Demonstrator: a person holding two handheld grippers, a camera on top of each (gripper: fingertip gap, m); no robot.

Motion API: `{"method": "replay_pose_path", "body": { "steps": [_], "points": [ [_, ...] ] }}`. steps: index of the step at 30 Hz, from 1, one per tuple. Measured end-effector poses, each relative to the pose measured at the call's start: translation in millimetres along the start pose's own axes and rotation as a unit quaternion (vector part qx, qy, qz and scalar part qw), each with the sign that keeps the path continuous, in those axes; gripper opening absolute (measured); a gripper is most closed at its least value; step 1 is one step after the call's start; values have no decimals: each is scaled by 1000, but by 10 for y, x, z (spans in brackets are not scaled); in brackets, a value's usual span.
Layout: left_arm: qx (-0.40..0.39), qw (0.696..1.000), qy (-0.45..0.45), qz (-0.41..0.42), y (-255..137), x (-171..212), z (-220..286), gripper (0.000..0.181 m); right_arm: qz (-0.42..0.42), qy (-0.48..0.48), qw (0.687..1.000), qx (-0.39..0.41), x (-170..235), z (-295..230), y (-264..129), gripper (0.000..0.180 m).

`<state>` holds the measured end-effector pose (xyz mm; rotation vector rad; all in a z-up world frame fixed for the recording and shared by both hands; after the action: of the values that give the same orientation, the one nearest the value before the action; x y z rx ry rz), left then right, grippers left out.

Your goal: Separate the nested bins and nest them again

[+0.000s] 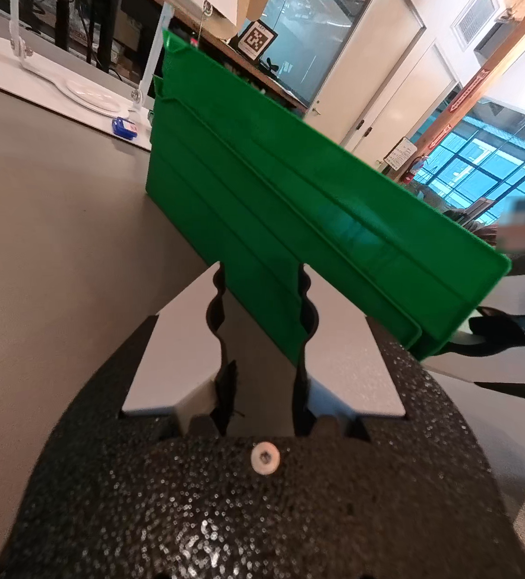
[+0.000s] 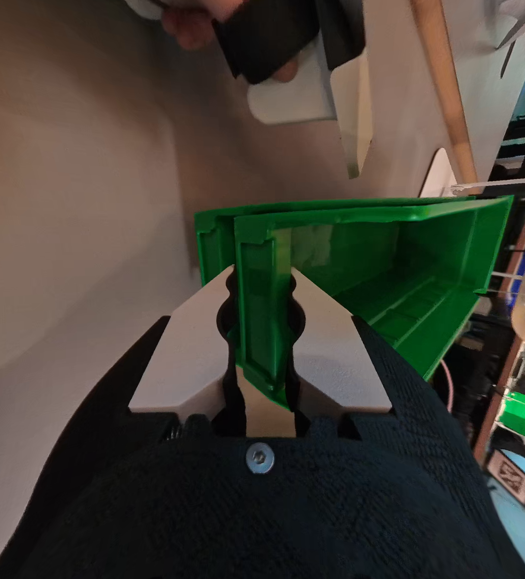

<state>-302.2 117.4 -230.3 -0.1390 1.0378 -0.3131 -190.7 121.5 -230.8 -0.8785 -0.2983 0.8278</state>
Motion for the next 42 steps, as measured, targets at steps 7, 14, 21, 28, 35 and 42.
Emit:
{"method": "replay_pose_path", "body": {
  "steps": [7,14,21,28,35,42],
  "points": [
    [0,1000,-7,7,-15,-11,-15,45,52,105,992,-49,-68,-32,-255,89],
    [16,1000,-6,10,1,-21,52,45,119,142,983,-12,47,77,-509,73],
    [83,996,-9,-15,59,42,227,46,73,90,993,-23,-34,13,-217,52],
    [112,993,-22,-43,98,117,276,40,45,67,997,-16,-26,-8,-59,30],
    [107,993,-19,-51,120,142,273,40,78,47,995,37,-66,-12,-84,29],
    [83,993,1,-81,193,229,258,37,69,24,995,72,-14,-24,-22,29]
  ]
}}
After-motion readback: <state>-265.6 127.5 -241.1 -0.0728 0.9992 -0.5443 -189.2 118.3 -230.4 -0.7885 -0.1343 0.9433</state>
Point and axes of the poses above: each gripper's, where its closed fingertips meet, y out along the fingers, x out of its underside, z = x × y across the jaws, the point moved 2 cm from there along -y, back along the fingers, and after that the axes turned 9 degrees about -z, right-handed, at the moved point
